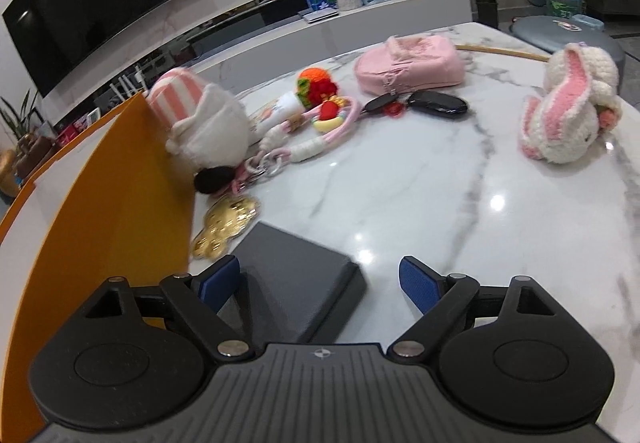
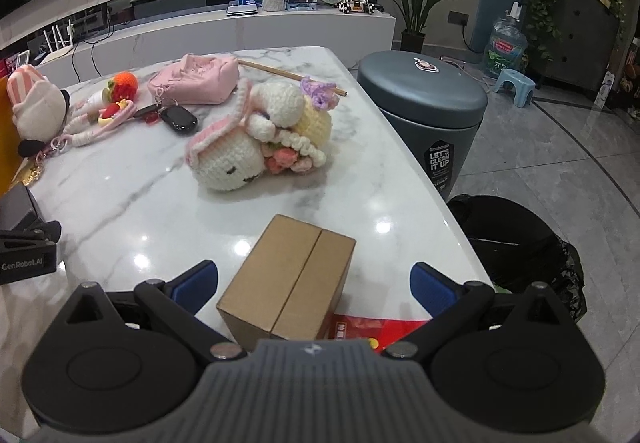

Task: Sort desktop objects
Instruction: 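Lift the grey box with the left gripper while the right gripper grasps the brown cardboard box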

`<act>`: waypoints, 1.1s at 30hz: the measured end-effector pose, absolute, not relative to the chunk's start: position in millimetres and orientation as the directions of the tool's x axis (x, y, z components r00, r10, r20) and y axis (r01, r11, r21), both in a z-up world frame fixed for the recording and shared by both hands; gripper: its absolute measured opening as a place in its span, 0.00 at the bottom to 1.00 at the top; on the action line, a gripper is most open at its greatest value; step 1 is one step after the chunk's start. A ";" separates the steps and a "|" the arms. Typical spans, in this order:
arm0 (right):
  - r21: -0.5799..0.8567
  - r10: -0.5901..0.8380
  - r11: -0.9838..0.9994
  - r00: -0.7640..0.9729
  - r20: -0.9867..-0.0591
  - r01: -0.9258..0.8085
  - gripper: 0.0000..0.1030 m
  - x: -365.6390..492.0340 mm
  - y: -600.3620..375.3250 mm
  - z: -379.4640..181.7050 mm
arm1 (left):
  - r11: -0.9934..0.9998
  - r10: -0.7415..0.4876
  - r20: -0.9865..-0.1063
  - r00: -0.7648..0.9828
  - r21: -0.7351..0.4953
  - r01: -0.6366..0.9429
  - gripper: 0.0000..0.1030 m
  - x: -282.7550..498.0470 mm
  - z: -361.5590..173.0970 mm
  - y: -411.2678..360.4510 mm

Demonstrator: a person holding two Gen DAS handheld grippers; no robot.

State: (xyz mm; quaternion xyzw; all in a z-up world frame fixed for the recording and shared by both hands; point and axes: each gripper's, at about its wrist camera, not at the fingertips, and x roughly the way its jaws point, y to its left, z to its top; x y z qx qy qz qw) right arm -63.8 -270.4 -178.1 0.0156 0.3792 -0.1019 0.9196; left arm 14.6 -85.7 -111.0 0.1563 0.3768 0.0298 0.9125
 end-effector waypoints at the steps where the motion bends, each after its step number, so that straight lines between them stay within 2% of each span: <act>1: -0.051 -0.177 0.979 0.691 -0.701 0.199 0.99 -63.6 -270.9 -178.3 | 0.949 0.163 -0.678 0.717 0.307 0.075 0.99 14.7 -110.9 -88.6; 6: -0.055 -0.183 0.977 0.685 -0.706 0.204 0.99 -61.6 -273.1 -181.4 | 0.944 0.133 -0.675 0.725 0.310 0.115 0.99 15.1 -108.9 -96.1; 13: -0.033 -0.167 0.978 0.688 -0.707 0.204 0.99 -62.0 -275.2 -181.4 | 0.900 0.176 -0.662 0.729 0.408 0.154 0.99 30.2 -97.3 -76.9; 19: -0.011 -0.148 0.980 0.689 -0.709 0.200 0.99 -61.5 -275.2 -180.7 | 0.934 0.113 -0.773 0.624 0.297 0.200 0.99 47.8 -105.7 -46.1; 31: -0.044 -0.146 0.985 0.668 -0.730 0.167 0.99 -59.5 -272.0 -187.5 | 0.927 0.071 -0.816 0.573 0.267 0.265 1.00 42.2 -104.6 -52.1; 33: -0.059 -0.149 0.986 0.667 -0.730 0.156 0.96 -58.6 -270.8 -188.4 | 0.926 0.064 -0.820 0.569 0.261 0.271 1.00 39.2 -104.2 -49.8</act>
